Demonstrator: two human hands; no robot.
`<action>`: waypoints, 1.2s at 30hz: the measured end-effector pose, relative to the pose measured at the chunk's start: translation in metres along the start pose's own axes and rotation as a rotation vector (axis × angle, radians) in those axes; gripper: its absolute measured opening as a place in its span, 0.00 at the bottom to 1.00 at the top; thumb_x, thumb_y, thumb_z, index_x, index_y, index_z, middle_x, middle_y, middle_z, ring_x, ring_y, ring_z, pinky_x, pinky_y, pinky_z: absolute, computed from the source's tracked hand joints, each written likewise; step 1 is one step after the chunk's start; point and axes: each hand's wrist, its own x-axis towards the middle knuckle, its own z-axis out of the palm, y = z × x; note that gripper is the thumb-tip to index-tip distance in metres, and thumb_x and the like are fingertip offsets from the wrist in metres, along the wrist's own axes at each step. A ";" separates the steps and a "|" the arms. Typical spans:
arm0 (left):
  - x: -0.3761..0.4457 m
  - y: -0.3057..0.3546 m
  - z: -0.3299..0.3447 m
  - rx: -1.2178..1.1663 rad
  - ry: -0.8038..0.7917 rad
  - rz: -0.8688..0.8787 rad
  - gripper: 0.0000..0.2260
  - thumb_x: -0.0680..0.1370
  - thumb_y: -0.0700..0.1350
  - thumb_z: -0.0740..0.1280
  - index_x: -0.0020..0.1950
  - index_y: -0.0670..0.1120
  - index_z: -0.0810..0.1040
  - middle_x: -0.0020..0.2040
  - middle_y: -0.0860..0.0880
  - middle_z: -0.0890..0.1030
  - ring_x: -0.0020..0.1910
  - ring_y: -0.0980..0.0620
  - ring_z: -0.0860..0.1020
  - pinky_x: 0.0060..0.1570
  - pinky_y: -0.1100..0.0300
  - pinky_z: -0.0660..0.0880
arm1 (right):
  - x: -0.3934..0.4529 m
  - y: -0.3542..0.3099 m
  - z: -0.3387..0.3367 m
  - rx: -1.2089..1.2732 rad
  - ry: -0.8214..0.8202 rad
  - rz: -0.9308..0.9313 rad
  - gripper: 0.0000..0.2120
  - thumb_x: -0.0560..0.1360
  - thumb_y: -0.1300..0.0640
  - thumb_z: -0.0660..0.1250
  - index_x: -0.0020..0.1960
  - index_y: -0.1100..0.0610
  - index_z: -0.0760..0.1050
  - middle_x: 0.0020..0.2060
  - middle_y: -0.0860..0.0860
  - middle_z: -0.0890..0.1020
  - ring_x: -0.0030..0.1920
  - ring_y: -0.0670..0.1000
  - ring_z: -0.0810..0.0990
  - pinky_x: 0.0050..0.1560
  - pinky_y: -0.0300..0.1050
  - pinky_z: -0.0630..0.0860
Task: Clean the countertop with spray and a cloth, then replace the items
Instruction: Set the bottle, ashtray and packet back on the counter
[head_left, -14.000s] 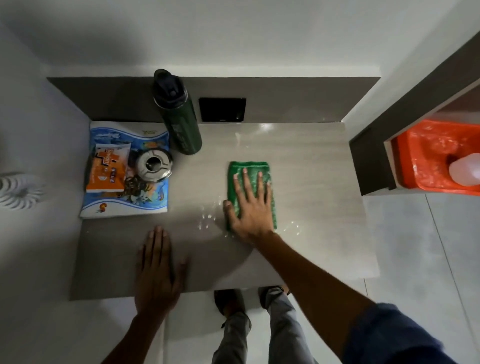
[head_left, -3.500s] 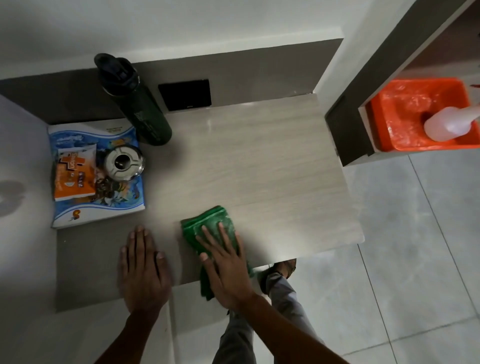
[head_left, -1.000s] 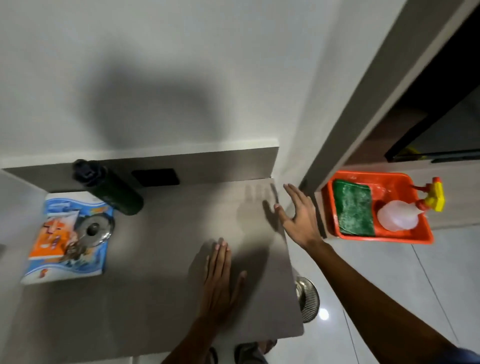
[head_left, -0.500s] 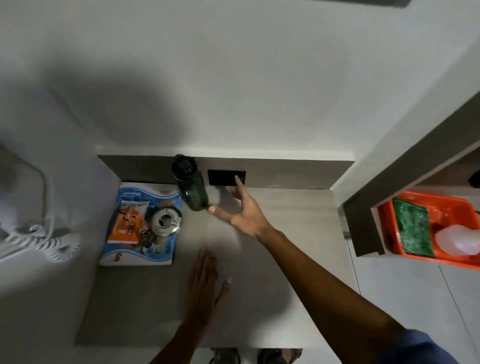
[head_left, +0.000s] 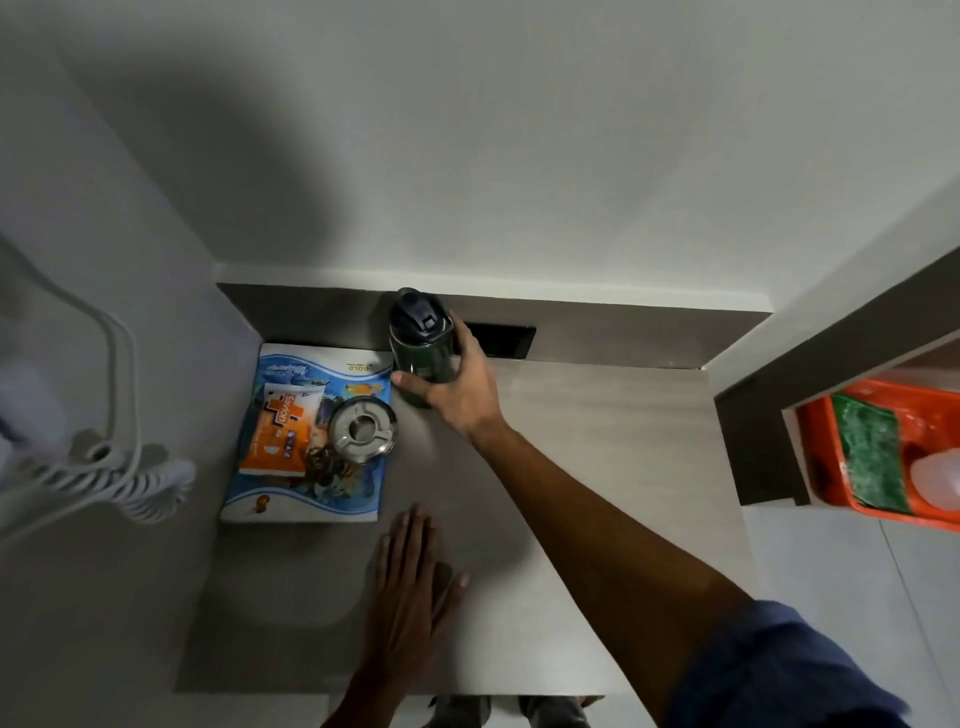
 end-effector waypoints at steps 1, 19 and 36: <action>0.000 0.000 0.002 0.010 0.009 0.000 0.37 0.87 0.66 0.55 0.89 0.44 0.57 0.91 0.44 0.54 0.91 0.43 0.56 0.88 0.44 0.53 | 0.002 -0.001 0.003 0.004 0.005 -0.004 0.53 0.66 0.48 0.89 0.84 0.52 0.66 0.78 0.52 0.76 0.79 0.53 0.74 0.80 0.55 0.75; 0.000 -0.003 0.008 0.057 0.051 -0.002 0.37 0.83 0.63 0.59 0.86 0.41 0.66 0.88 0.40 0.62 0.87 0.38 0.64 0.85 0.40 0.60 | -0.076 0.061 -0.238 -0.009 0.464 0.119 0.47 0.67 0.42 0.88 0.80 0.51 0.71 0.74 0.51 0.81 0.70 0.51 0.82 0.71 0.58 0.83; 0.002 0.015 0.009 0.101 0.058 -0.076 0.38 0.83 0.64 0.55 0.88 0.42 0.60 0.90 0.42 0.59 0.90 0.42 0.58 0.88 0.38 0.56 | -0.060 0.124 -0.334 -0.001 0.455 0.104 0.46 0.66 0.38 0.87 0.77 0.45 0.71 0.75 0.50 0.80 0.75 0.54 0.79 0.77 0.64 0.78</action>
